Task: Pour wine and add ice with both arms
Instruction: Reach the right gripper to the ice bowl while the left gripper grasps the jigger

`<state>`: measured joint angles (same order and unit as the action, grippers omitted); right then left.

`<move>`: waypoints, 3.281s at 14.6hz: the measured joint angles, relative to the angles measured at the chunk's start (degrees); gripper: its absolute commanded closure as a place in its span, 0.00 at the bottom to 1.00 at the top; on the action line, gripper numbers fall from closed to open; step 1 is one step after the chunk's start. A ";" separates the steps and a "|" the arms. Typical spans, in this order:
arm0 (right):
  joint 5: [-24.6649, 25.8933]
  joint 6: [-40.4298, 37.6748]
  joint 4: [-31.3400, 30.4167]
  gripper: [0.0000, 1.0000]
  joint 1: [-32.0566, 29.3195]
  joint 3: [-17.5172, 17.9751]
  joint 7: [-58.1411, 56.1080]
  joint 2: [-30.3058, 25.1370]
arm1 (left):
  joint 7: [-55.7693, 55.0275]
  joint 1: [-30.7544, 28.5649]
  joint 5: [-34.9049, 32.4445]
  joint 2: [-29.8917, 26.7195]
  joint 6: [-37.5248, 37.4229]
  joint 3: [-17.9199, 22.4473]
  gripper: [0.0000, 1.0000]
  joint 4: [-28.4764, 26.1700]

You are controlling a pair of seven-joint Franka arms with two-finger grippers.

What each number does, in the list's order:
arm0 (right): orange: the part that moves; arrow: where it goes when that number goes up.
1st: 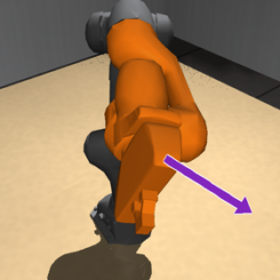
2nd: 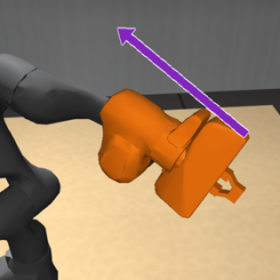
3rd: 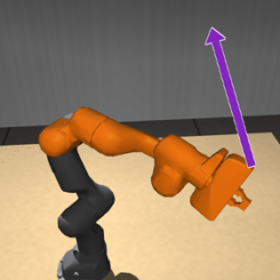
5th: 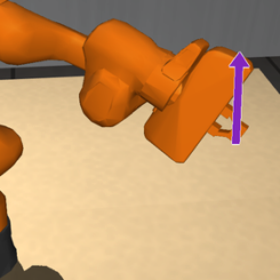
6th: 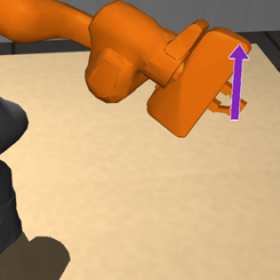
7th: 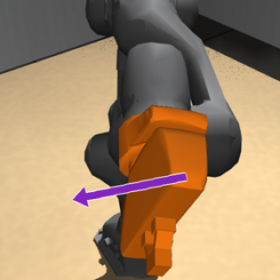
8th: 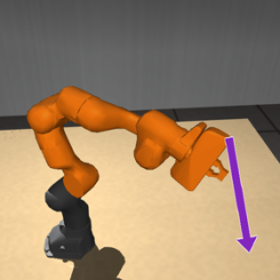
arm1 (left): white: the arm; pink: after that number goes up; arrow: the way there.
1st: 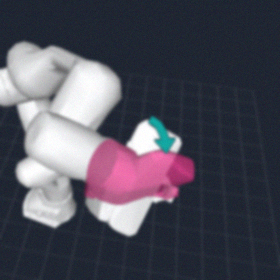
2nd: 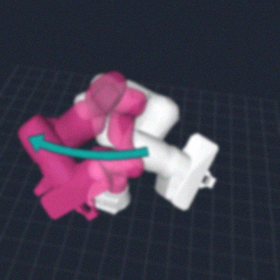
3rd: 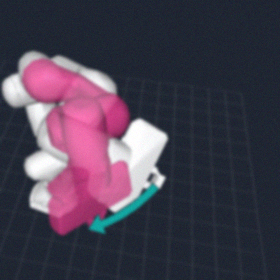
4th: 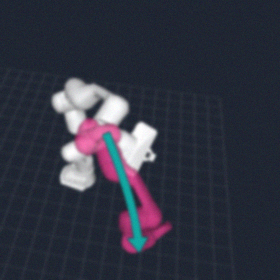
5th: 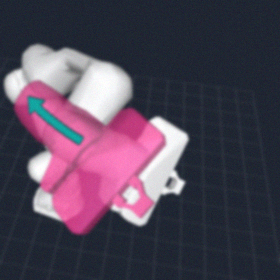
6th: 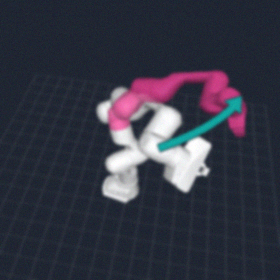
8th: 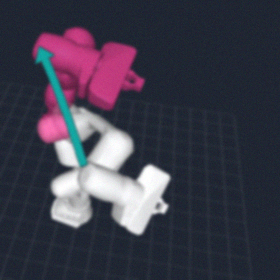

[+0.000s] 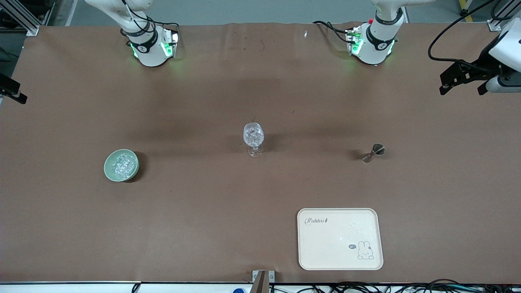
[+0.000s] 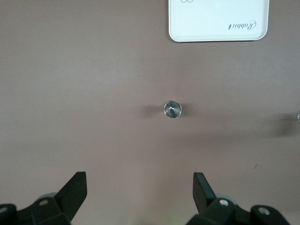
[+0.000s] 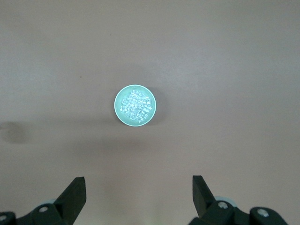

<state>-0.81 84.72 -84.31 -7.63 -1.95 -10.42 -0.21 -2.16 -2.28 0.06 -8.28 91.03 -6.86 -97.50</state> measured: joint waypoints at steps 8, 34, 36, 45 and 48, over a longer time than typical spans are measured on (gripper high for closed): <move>0.00 0.30 0.01 0.00 -0.12 0.33 -0.30 -0.16 | 0.82 -0.65 0.00 5.30 -2.82 0.30 0.00 5.42; 0.00 40.87 -32.20 0.10 1.28 0.67 -0.31 7.75 | -33.64 -13.30 30.40 40.48 5.26 0.90 0.00 5.78; 0.00 43.79 -33.85 0.13 1.82 0.69 -0.30 9.37 | -33.64 -14.57 32.94 43.05 5.65 0.92 0.01 5.71; 0.00 55.47 -35.14 0.31 4.81 0.74 3.04 19.22 | -33.24 -15.57 42.33 49.59 9.25 0.89 0.11 1.35; 0.00 58.07 -35.15 0.36 4.79 0.59 3.12 21.52 | -31.19 -15.56 44.42 50.62 9.26 0.88 0.13 0.20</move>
<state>-0.81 142.79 -119.46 -2.83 -1.35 -7.30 21.31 -33.35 -17.84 44.49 42.34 100.29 -5.98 -97.30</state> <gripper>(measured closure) 0.326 0.115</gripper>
